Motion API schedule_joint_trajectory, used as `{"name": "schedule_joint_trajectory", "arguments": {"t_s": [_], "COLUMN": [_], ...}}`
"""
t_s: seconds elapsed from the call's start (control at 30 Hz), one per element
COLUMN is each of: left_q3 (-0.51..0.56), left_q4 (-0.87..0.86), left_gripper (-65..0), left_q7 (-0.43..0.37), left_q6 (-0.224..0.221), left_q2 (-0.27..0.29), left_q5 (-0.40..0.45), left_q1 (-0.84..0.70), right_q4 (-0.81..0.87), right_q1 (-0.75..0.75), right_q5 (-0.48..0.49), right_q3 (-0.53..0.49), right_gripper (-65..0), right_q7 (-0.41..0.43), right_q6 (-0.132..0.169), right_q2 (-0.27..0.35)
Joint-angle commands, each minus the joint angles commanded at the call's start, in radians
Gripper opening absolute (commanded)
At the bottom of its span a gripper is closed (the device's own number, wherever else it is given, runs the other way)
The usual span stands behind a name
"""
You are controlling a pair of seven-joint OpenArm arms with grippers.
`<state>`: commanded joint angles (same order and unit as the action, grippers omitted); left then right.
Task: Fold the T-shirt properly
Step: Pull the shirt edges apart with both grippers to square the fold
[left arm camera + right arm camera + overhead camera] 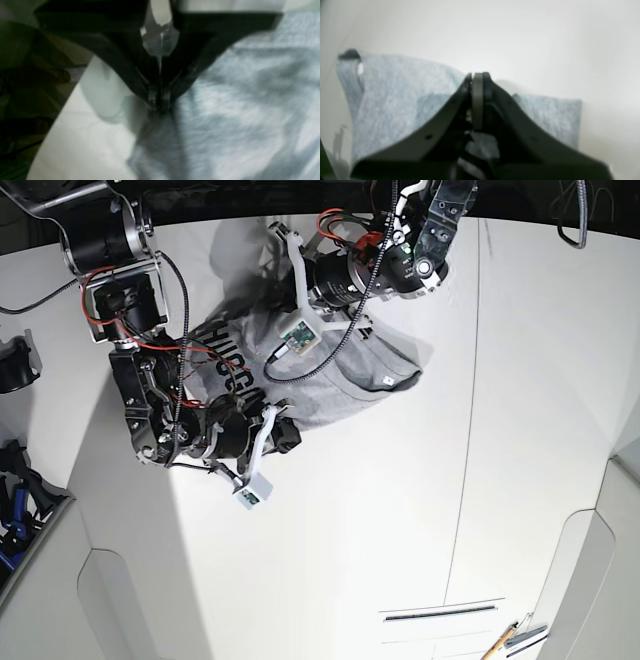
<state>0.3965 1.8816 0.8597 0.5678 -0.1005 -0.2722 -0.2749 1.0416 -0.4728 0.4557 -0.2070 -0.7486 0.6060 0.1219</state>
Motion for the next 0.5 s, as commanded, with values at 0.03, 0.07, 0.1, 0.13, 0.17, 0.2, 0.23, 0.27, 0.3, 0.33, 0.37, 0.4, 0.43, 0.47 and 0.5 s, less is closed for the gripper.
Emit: {"name": "schedule_joint_trajectory", "arguments": {"t_s": [0.03, 0.07, 0.1, 0.13, 0.17, 0.2, 0.23, 0.27, 0.3, 0.33, 0.37, 0.4, 0.43, 0.47, 0.5], "left_q3": [-0.009, -0.019, -0.032, -0.045, -0.060, -0.075, -0.093, -0.115, -0.137, -0.158, -0.181, -0.205, -0.230, -0.253, -0.270], "left_q4": [0.000, 0.000, 0.000, 0.000, 0.000, 0.000, 0.000, 0.000, 0.000, 0.000, 0.000, 0.000, 0.000, 0.000, -0.001], "left_gripper": [-63.7, -63.7, -63.7, -63.7, -63.7, -63.7, -63.7, -63.7, -63.7, -63.7, -63.7, -63.7, -63.7, -63.7, -63.7], "left_q7": [-0.003, -0.007, -0.011, -0.013, -0.017, -0.026, -0.036, -0.050, -0.060, -0.066, -0.071, -0.071, -0.071, -0.071, -0.071], "left_q6": [-0.005, -0.013, -0.028, -0.041, -0.049, -0.058, -0.064, -0.064, -0.064, -0.063, -0.063, -0.063, -0.063, -0.064, -0.064], "left_q2": [-0.016, -0.037, -0.058, -0.077, -0.093, -0.108, -0.119, -0.124, -0.125, -0.125, -0.125, -0.125, -0.125, -0.125, -0.125], "left_q5": [0.001, 0.002, 0.004, 0.004, 0.004, 0.004, 0.004, 0.004, 0.004, 0.004, 0.005, 0.005, 0.004, 0.003, 0.003], "left_q1": [0.000, 0.000, 0.000, 0.000, 0.000, 0.000, 0.001, 0.001, 0.001, 0.001, 0.001, 0.001, 0.002, 0.004, 0.006], "right_q4": [0.000, 0.000, 0.001, 0.002, 0.007, 0.015, 0.024, 0.034, 0.045, 0.057, 0.072, 0.094, 0.120, 0.150, 0.181], "right_q1": [0.000, 0.002, 0.005, 0.009, 0.013, 0.018, 0.023, 0.028, 0.034, 0.040, 0.050, 0.068, 0.089, 0.113, 0.143], "right_q5": [0.000, 0.001, 0.012, 0.029, 0.051, 0.078, 0.110, 0.144, 0.175, 0.205, 0.233, 0.261, 0.282, 0.303, 0.313], "right_q3": [0.000, 0.000, 0.000, 0.000, 0.000, 0.000, 0.000, 0.000, 0.000, 0.000, 0.000, 0.000, 0.000, 0.000, 0.000], "right_gripper": [-65.0, -65.0, -65.0, -65.0, -65.0, -65.0, -65.0, -65.0, -65.0, -65.0, -65.0, -65.0, -65.0, -65.0, -65.0], "right_q7": [-0.013, -0.021, -0.021, -0.023, -0.027, -0.040, -0.058, -0.076, -0.094, -0.117, -0.144, -0.169, -0.193, -0.205, -0.210], "right_q6": [0.000, 0.000, 0.000, 0.000, 0.000, 0.000, 0.000, 0.000, 0.000, 0.001, 0.000, 0.000, 0.000, 0.000, 0.000], "right_q2": [0.002, 0.006, 0.014, 0.028, 0.044, 0.063, 0.082, 0.100, 0.117, 0.131, 0.142, 0.151, 0.159, 0.167, 0.175]}}
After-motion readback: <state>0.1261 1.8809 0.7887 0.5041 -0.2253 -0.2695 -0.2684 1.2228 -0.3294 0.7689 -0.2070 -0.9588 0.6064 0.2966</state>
